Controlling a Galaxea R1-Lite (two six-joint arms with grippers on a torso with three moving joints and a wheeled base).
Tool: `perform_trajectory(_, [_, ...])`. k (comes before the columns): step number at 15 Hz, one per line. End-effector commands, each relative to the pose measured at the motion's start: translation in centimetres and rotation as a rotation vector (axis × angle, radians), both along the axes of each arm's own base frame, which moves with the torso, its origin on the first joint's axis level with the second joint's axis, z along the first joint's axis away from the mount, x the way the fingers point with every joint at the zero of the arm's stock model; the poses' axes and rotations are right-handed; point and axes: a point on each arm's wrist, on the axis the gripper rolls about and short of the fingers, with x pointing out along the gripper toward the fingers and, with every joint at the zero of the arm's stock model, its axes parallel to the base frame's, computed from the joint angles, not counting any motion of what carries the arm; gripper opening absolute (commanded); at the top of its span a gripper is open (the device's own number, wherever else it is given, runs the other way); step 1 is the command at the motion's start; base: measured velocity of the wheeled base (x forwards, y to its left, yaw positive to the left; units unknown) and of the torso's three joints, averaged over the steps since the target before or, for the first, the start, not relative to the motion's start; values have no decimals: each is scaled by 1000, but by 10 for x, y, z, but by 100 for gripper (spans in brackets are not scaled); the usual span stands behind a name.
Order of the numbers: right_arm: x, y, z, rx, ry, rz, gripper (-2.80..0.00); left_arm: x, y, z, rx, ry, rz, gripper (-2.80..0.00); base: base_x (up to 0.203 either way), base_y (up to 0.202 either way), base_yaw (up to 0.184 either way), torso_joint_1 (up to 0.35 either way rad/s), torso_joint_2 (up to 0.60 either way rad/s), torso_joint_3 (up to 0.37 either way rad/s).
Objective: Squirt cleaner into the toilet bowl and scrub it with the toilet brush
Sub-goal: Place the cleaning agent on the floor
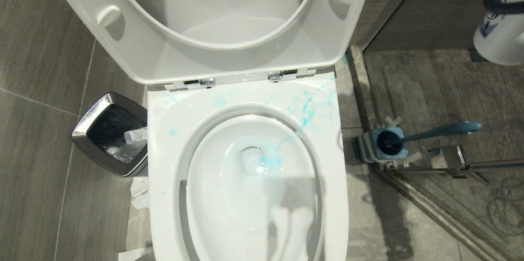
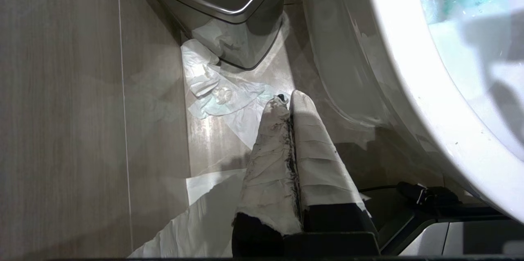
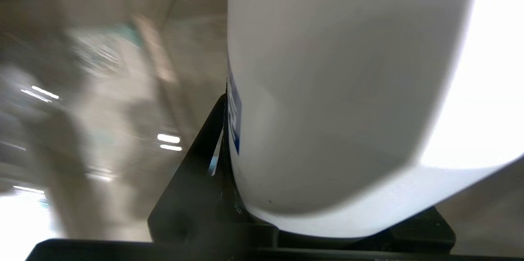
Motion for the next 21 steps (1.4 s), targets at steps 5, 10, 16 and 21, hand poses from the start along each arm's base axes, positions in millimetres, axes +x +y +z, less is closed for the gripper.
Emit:
perform_trajectory(5, [2,-60,15,-798,754,-231,-280,0,0,0,1,1,-1,-280,0,0,0,0,0,0])
perform_trajectory(10, [-9,-57,4,-1074,953,-183,-280,0,0,0,1,2,-1,-280,0,0,0,0,0,0])
perform_trajectory(16, [21,-23,-9,-474,423,-159,-280,0,0,0,1,1,-1,-280,0,0,0,0,0,0])
perform_trajectory(21, [59,14,-33,-289,264,-158,-280,0,0,0,1,3,-1,-280,0,0,0,0,0,0])
